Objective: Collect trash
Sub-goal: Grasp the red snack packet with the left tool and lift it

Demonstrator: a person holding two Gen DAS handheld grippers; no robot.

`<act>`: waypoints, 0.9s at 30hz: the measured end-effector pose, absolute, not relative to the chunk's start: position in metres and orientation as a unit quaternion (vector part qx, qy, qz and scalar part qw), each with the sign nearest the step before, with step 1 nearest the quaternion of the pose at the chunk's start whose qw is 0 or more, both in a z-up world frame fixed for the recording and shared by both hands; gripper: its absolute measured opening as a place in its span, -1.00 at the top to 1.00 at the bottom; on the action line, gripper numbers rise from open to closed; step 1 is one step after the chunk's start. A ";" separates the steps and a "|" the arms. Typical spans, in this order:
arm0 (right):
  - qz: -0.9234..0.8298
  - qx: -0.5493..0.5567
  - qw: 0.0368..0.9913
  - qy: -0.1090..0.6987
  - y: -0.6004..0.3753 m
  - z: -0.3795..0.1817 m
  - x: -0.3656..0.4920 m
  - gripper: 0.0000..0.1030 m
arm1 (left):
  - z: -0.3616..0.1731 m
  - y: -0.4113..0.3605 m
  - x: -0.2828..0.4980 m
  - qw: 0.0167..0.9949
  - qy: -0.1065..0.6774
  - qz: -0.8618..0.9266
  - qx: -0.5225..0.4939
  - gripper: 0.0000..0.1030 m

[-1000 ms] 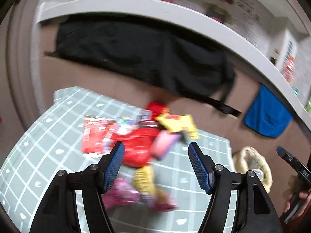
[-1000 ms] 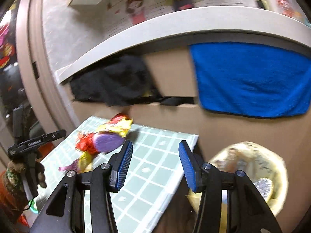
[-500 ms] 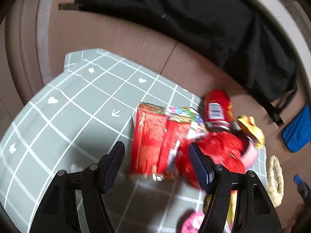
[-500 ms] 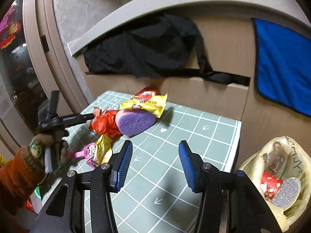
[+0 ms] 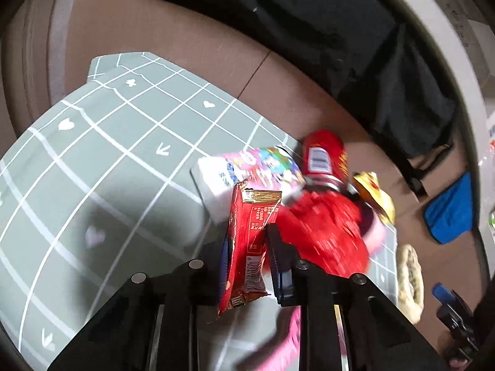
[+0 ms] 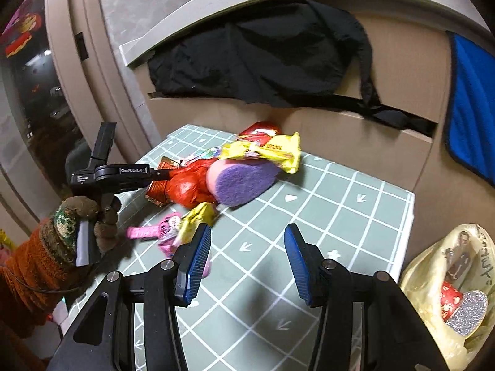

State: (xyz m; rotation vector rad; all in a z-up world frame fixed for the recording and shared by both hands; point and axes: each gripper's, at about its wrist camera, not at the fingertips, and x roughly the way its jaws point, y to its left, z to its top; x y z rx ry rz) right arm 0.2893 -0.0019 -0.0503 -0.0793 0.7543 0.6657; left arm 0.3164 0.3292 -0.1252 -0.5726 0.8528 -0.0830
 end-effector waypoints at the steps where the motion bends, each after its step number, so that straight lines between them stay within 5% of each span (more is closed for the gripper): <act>1: 0.322 -0.040 0.874 0.361 0.002 -0.051 0.287 0.09 | -0.120 0.327 0.305 0.872 0.404 -0.044 -0.272 0.55; 17: 0.463 -0.050 0.791 0.397 0.137 -0.073 0.268 0.08 | -0.075 0.356 0.170 0.910 0.316 0.042 -0.264 0.55; 20: 0.475 -0.050 0.765 0.431 0.171 -0.092 0.281 0.30 | -0.068 0.366 0.153 0.915 0.302 0.058 -0.262 0.55; 27: 0.472 -0.107 0.744 0.461 0.212 -0.123 0.294 0.30 | -0.066 0.375 0.134 0.915 0.299 0.063 -0.265 0.55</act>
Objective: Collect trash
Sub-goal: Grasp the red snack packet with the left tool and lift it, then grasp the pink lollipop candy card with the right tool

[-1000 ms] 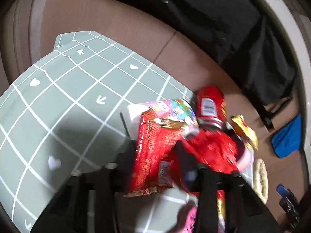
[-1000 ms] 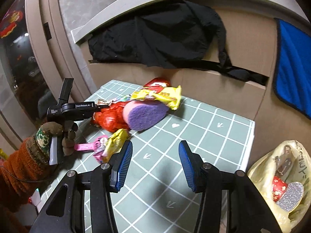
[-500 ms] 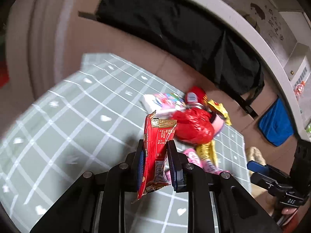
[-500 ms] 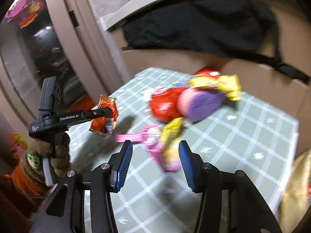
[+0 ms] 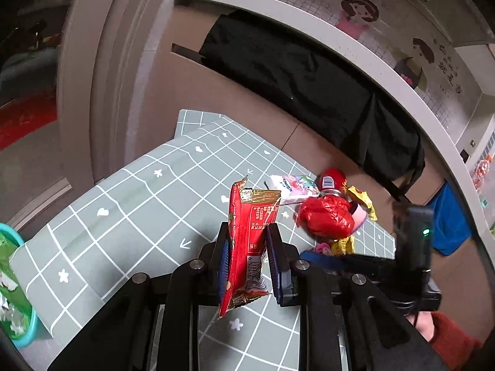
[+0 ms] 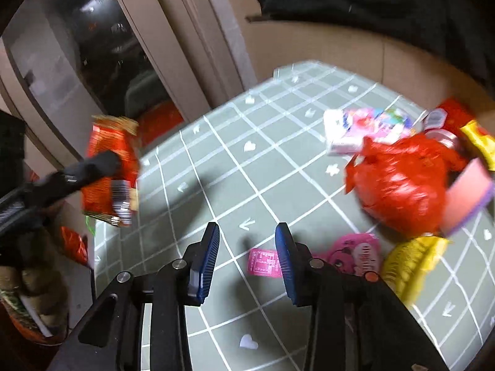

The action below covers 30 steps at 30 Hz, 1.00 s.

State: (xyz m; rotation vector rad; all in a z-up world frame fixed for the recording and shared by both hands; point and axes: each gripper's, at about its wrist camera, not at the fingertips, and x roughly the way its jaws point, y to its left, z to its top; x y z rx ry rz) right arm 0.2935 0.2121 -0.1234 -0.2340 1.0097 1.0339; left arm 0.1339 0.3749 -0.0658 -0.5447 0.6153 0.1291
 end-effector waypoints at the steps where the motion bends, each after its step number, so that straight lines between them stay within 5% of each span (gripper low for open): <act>1: 0.472 -0.108 0.739 0.468 0.208 -0.127 0.293 0.30 | -0.066 0.376 0.133 0.914 0.299 0.061 -0.266 0.55; 10: 0.421 -0.184 0.761 0.457 0.138 -0.123 0.258 0.30 | -0.082 0.371 0.139 0.906 0.313 0.035 -0.284 0.55; 17: 0.422 -0.100 0.781 0.449 0.114 -0.100 0.260 0.23 | -0.080 0.366 0.144 0.908 0.308 0.025 -0.282 0.55; 25: 0.440 -0.230 0.792 0.355 0.168 -0.104 0.272 0.12 | -0.079 0.377 0.133 0.906 0.309 0.041 -0.285 0.55; 30: 0.467 -0.156 0.762 0.421 0.175 -0.122 0.324 0.12 | -0.078 0.379 0.128 0.906 0.311 0.044 -0.284 0.55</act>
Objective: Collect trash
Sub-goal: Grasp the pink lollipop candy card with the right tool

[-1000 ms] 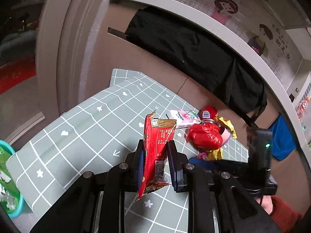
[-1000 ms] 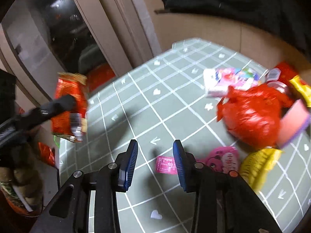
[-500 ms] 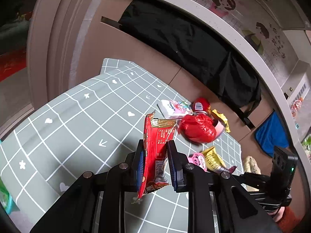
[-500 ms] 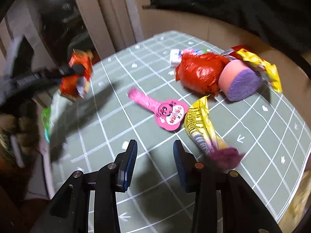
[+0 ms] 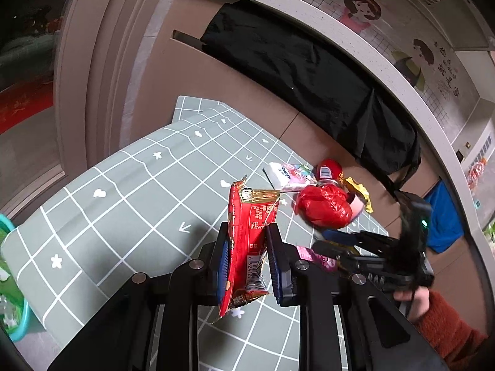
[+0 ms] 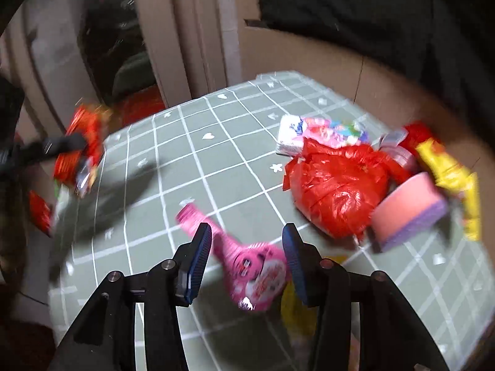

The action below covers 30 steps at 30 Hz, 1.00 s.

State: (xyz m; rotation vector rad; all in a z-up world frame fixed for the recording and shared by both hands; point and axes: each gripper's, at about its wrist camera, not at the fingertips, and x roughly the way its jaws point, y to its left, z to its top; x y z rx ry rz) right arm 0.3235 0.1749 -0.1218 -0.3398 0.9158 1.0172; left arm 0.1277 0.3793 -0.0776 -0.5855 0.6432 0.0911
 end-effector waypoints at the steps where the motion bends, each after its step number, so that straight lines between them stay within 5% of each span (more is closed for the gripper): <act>1: 0.465 -0.146 0.759 0.431 0.173 -0.124 0.326 0.12 | -0.077 0.381 0.126 0.906 0.311 0.046 -0.283 0.55; 10: 0.508 -0.179 0.723 0.433 0.163 -0.126 0.263 0.09 | -0.075 0.382 0.128 0.906 0.308 0.044 -0.288 0.55; 19: 0.421 -0.123 0.793 0.424 0.141 -0.127 0.271 0.06 | -0.077 0.377 0.129 0.905 0.312 0.038 -0.288 0.55; 30: 0.386 -0.189 0.805 0.409 0.183 -0.148 0.258 0.03 | -0.079 0.373 0.130 0.901 0.323 0.042 -0.288 0.55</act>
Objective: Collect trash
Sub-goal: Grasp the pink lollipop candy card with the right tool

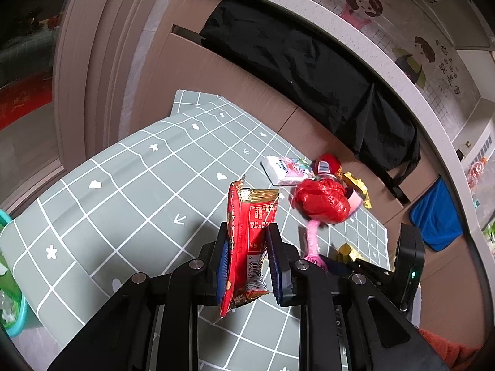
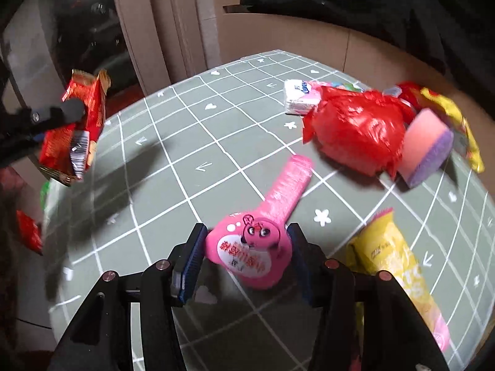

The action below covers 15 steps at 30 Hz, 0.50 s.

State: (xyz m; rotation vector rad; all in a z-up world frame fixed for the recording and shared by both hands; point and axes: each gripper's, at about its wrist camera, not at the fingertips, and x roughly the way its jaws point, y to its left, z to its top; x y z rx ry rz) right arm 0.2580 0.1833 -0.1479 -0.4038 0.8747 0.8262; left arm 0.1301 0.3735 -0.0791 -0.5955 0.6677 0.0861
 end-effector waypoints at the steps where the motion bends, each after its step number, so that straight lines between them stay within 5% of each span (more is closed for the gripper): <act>1: 0.385 -0.191 0.805 0.408 0.183 -0.148 0.258 0.03 | -0.079 0.372 0.130 0.901 0.323 0.042 -0.287 0.55; 15: 0.392 -0.131 0.850 0.325 0.101 -0.060 0.245 0.05 | -0.029 0.307 0.160 0.929 0.297 -0.005 -0.218 0.55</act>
